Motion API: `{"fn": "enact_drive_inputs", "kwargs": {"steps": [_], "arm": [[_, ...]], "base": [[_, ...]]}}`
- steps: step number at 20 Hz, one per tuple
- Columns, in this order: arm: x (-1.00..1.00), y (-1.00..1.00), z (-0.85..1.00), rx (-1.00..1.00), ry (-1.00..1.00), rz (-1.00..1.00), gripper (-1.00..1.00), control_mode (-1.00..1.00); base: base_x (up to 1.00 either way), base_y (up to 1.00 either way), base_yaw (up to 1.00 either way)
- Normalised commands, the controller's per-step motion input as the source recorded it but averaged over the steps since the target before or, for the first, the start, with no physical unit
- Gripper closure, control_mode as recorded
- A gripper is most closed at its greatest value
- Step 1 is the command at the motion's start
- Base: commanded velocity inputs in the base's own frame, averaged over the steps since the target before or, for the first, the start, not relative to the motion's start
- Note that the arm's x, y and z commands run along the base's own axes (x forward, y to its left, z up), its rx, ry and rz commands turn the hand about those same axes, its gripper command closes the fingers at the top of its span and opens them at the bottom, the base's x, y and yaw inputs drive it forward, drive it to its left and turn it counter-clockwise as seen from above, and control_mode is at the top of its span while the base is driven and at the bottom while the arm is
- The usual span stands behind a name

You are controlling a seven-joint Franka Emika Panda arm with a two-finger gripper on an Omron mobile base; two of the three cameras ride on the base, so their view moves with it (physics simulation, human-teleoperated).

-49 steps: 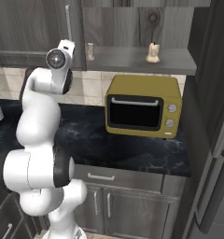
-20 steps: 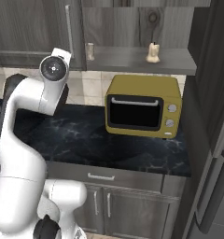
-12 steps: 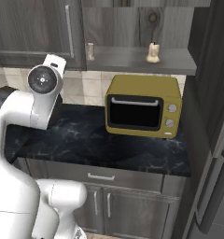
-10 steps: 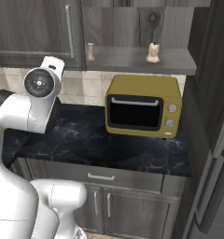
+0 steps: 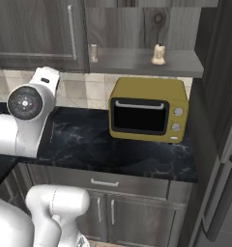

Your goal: Pick the candle and candle from the dining table and place them in the open cabinet. Close the cabinet after placing the objects.

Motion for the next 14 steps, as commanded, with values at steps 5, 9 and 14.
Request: {"fn": "enact_drive_inputs", "kwargs": {"steps": [5, 9, 14], "arm": [[-0.47, -0.10, 0.00, 0.00, 0.00, 0.00, -1.00, -1.00], [-0.44, -0.14, -0.01, 0.00, 0.00, 0.00, -1.00, -1.00], [-0.41, -0.12, -0.04, 0.00, 0.00, 0.00, -1.00, -1.00]], "base": [[0.00, 0.00, 0.00], [0.00, 0.00, 0.00], [0.00, 0.00, 0.00]]}}
